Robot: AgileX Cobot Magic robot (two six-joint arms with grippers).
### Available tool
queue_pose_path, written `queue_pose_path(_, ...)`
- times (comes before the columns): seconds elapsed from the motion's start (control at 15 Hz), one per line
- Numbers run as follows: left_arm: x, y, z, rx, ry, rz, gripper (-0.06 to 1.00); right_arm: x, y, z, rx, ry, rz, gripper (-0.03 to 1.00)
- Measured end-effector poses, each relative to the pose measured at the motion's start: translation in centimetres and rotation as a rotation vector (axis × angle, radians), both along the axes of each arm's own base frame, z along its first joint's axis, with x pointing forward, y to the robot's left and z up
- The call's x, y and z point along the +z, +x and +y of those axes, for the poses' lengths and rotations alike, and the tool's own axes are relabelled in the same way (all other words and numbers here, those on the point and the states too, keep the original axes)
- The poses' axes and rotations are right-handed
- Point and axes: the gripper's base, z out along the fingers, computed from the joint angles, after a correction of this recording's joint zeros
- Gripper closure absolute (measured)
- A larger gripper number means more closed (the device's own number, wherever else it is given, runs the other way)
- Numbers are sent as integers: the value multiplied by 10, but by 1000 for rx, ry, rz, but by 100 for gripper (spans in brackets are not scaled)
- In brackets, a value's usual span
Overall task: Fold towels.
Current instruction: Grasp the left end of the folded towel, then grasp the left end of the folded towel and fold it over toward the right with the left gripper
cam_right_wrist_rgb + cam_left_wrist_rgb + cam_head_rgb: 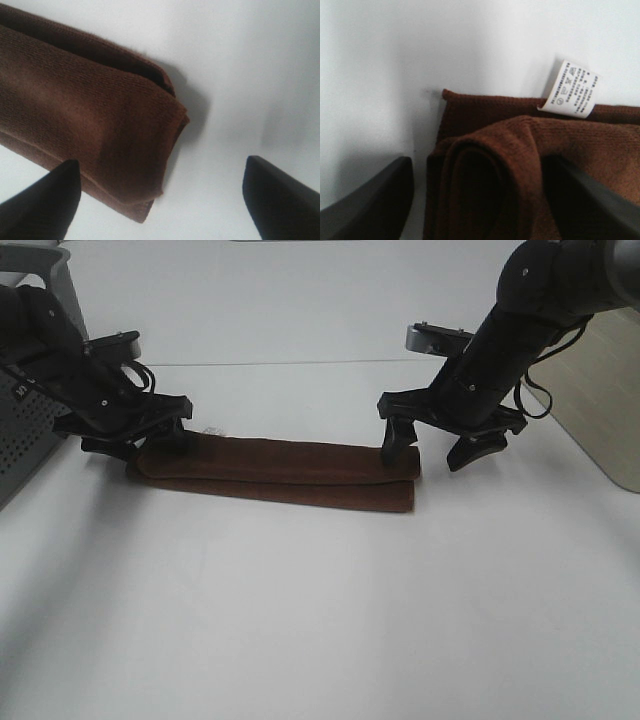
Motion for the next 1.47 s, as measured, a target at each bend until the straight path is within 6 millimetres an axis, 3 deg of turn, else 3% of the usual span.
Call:
queue_pose_path(0.07, 0, 0, 0, 0, 0, 0, 36, 0, 1, 0, -2, 1, -7, 14)
queue_pose_path(0.27, -2, 0, -1, 1, -2, 3, 82, 0, 2, 0, -5, 2, -18, 14)
queue_pose_path(0.33, -2, 0, -1, 2, -3, 2, 88, 0, 2, 0, -5, 2, -18, 14)
queue_pose_path(0.53, 1, 0, 0, 13, -7, 5, 88, 4, 2, 0, -5, 4, -27, 14)
queue_pose_path(0.67, 14, -2, 6, 8, -3, 7, 88, 9, 1, 0, -4, 6, -39, 14)
queue_pose_path(1.07, 98, -18, 10, 43, -37, -51, 88, 23, -4, -1, 9, 10, -26, 14)
queue_pose_path(1.2, 113, -25, -6, 22, -58, -54, 88, 33, -6, -1, 9, 16, -46, 14)
queue_pose_path(1.47, 117, -43, -73, -49, -126, -44, 88, 47, -10, -2, 17, 21, -54, 14)
